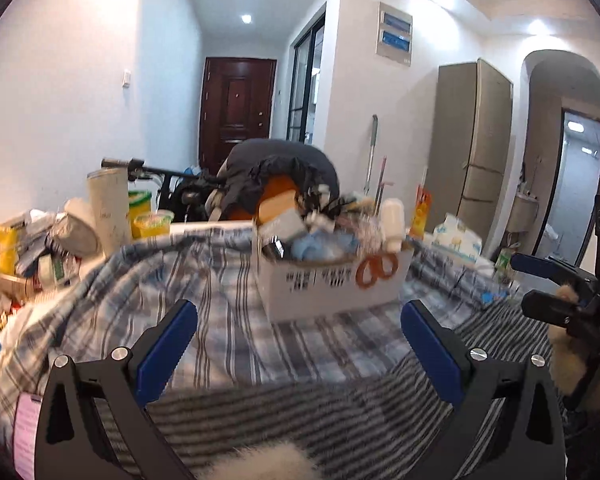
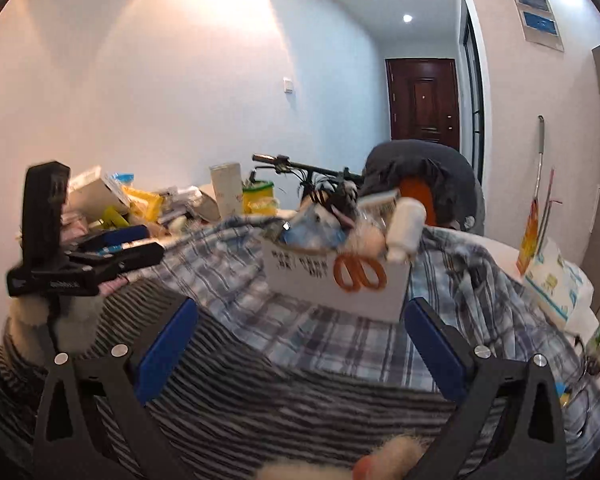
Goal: Organize objects
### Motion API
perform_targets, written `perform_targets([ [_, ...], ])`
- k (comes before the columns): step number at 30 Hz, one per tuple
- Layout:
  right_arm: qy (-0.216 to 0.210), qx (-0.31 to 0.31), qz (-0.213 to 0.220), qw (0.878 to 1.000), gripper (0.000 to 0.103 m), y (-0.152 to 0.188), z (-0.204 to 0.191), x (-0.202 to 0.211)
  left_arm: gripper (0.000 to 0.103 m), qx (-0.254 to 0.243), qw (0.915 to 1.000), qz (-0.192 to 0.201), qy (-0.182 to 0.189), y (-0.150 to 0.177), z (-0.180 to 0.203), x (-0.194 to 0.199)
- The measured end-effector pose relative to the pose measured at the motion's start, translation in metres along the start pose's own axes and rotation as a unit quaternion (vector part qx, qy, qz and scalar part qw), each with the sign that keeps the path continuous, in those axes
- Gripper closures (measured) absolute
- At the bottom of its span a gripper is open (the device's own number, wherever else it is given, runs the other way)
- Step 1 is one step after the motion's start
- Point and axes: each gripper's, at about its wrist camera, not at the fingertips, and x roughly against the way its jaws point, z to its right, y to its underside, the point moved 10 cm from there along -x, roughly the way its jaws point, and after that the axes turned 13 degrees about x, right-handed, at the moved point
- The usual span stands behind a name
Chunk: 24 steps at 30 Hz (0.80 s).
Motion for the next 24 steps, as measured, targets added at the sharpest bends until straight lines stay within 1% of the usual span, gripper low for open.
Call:
perform_targets([
  [2,0.018,0.013,-0.004,1.0,0.0,0.015,0.001,-0.009,0.0,-0.009,0.9999,0.0,-0.011,0.014,-0.001,-0.005],
  [4,0.017,0.017,-0.018,1.0,0.0,0.034,-0.001,-0.021,0.0,-0.024,0.9995,0.002,-0.021,0.026,0.0,-0.012],
  [5,0.006,0.011,-0.032,0.999,0.0,0.041,-0.001,-0.027,0.0,-0.029,0.9992,-0.005,-0.027,0.031,-0.001,-0.015],
  [6,0.005,-0.001,-0.058,0.998,0.0,0.048,0.003,-0.033,0.0,-0.034,0.9989,-0.009,-0.031,0.033,0.0,-0.017],
  [8,0.04,-0.016,-0.076,0.996,0.0,0.053,0.015,-0.036,0.0,-0.046,0.9985,0.0,-0.031,0.033,0.005,-0.015],
  [11,0.044,-0.026,-0.063,0.997,0.0,0.052,0.02,-0.031,0.0,-0.067,0.9976,0.004,-0.019,0.04,0.015,-0.011],
  [14,0.06,-0.031,-0.039,0.997,0.0,0.047,0.026,-0.021,0.0,-0.082,0.9962,-0.015,-0.027,0.048,0.02,-0.016],
  [16,0.058,-0.036,-0.033,0.997,0.0,0.045,0.028,-0.019,0.0,-0.084,0.9957,-0.026,-0.03,0.051,0.02,-0.02],
  [20,0.069,-0.027,-0.046,0.996,0.0,0.045,0.026,-0.023,0.0,-0.084,0.9955,-0.033,-0.027,0.053,0.02,-0.022],
  [24,0.092,-0.005,-0.065,0.994,0.0,0.048,0.023,-0.027,0.0,-0.088,0.9953,-0.032,-0.028,0.054,0.021,-0.021],
])
